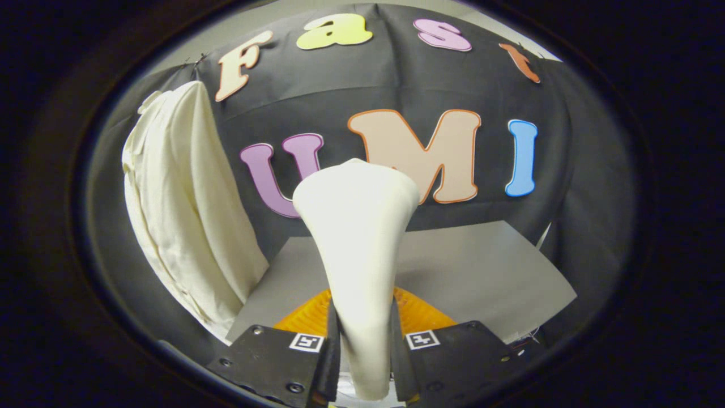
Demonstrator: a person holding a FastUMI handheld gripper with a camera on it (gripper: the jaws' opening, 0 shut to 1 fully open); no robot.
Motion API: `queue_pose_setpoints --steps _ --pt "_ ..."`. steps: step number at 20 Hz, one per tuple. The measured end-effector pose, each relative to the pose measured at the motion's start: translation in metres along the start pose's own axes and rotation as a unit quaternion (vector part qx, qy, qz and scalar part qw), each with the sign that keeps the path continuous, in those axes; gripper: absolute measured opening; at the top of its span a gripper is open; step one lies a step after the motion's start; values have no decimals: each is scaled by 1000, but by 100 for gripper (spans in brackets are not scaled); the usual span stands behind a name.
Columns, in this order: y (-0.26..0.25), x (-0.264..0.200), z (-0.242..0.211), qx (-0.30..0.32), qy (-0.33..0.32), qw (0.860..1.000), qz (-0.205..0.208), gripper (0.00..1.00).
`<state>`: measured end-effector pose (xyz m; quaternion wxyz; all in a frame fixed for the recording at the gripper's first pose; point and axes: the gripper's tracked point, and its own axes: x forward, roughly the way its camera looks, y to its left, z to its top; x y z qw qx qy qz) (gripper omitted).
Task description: Iron the clothes twice with a garment steamer, once on the left side and once on the right side.
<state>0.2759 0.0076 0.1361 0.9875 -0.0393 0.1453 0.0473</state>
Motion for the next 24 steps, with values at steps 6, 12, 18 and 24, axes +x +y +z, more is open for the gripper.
queue_pose_setpoints --steps 6,12,18,24 --pt "43 -44 -19 2 -66 998 -11 38" --pt "127 -100 16 -16 -138 990 29 37" --pt "204 -136 39 -4 -181 983 42 36" --pt "290 -163 38 19 -195 978 69 35"
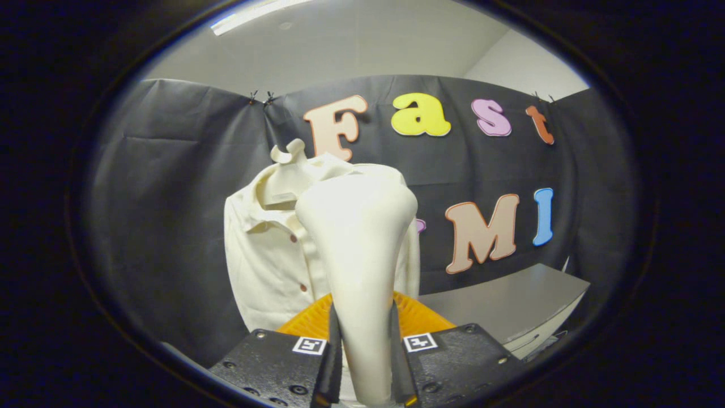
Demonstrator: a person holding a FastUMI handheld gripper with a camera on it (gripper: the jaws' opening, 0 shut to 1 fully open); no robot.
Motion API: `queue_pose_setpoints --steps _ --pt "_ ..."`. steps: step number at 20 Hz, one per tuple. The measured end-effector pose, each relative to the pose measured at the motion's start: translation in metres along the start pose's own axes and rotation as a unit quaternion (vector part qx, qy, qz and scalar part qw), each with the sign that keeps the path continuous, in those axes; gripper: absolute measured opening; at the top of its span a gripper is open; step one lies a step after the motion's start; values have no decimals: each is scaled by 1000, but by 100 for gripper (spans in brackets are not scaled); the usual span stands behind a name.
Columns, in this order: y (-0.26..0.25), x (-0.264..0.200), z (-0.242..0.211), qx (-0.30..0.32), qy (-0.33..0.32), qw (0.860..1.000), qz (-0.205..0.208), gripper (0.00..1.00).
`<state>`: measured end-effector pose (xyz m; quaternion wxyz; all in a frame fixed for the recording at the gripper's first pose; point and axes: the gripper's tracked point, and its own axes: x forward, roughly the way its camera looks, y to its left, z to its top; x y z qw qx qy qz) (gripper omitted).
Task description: Iron the clothes twice with a garment steamer, once on the left side and once on the right side.
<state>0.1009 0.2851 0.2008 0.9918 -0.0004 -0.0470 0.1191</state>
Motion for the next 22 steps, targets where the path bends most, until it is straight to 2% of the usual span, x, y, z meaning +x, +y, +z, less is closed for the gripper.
queue_pose_setpoints --steps 6,10,13,18,22 --pt "75 12 -14 -5 -16 1000 20 35" --pt "113 36 -33 8 6 999 33 35" --pt "133 54 -46 -17 16 1000 13 35" --pt "163 88 -68 -9 35 999 -8 35" --pt "172 112 -77 -10 42 998 -41 35"
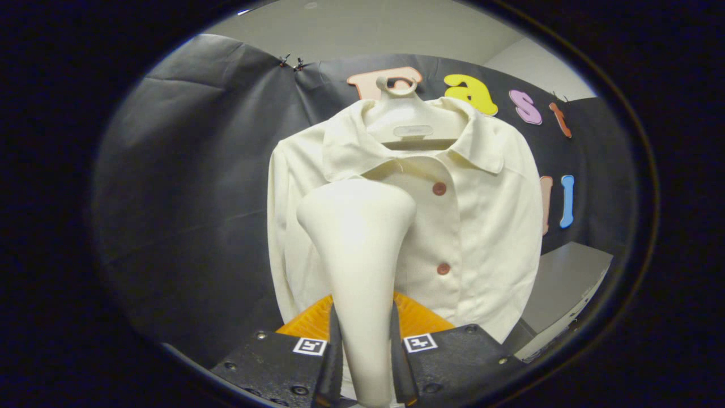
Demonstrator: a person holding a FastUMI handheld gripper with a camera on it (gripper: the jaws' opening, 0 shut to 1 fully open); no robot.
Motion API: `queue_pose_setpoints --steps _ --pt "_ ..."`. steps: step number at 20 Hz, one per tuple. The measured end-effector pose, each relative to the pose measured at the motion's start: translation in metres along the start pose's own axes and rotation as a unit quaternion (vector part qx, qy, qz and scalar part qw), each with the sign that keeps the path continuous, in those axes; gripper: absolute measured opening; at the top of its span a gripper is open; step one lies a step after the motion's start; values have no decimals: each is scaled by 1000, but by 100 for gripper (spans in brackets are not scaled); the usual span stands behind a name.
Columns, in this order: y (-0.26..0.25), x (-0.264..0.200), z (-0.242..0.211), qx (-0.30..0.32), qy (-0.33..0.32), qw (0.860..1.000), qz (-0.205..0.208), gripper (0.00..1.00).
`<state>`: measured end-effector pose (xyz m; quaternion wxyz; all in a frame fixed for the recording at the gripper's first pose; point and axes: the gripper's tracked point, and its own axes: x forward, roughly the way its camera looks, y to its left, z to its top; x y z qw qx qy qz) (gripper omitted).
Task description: Iron the clothes twice with a garment steamer, once on the left side and once on the right side.
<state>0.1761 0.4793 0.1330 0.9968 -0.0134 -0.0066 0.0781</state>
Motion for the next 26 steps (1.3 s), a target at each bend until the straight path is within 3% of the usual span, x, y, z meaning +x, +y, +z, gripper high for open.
queue_pose_setpoints --steps 9,26 --pt "-1 25 -43 -32 37 998 -43 35" --pt "-7 30 -184 -29 141 988 -62 36"
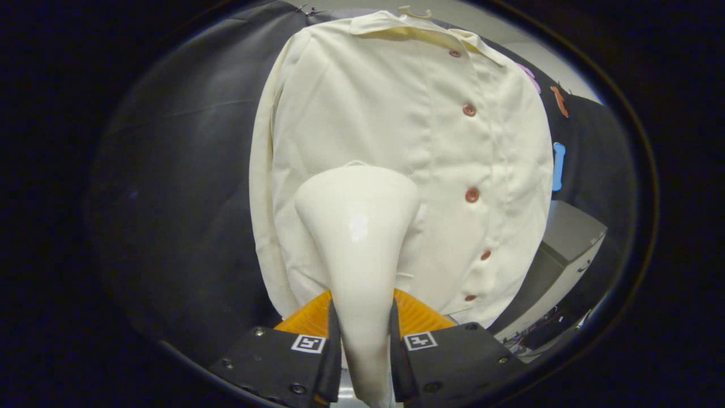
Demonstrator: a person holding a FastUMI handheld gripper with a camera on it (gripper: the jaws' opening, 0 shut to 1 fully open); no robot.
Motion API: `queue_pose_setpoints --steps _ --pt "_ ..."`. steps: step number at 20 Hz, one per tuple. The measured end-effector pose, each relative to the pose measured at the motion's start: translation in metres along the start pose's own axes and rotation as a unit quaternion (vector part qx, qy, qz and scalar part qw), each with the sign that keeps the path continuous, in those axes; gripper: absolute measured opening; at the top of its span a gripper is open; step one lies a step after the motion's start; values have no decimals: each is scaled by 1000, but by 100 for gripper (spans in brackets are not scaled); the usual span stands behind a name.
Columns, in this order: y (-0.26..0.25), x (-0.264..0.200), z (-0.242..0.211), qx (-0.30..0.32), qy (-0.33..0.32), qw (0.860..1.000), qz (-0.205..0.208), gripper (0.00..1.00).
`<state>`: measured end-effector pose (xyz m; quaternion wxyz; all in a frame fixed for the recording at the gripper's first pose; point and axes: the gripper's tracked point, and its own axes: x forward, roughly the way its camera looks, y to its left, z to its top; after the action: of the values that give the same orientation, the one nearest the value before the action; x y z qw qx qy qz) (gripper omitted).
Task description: Iron the clothes twice with a garment steamer, once on the left side and once on the right side.
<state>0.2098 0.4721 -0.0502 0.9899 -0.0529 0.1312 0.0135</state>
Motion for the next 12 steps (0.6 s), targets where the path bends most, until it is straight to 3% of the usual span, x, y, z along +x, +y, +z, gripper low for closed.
queue_pose_setpoints --steps 12 --pt "10 20 -93 -15 94 995 2 36"
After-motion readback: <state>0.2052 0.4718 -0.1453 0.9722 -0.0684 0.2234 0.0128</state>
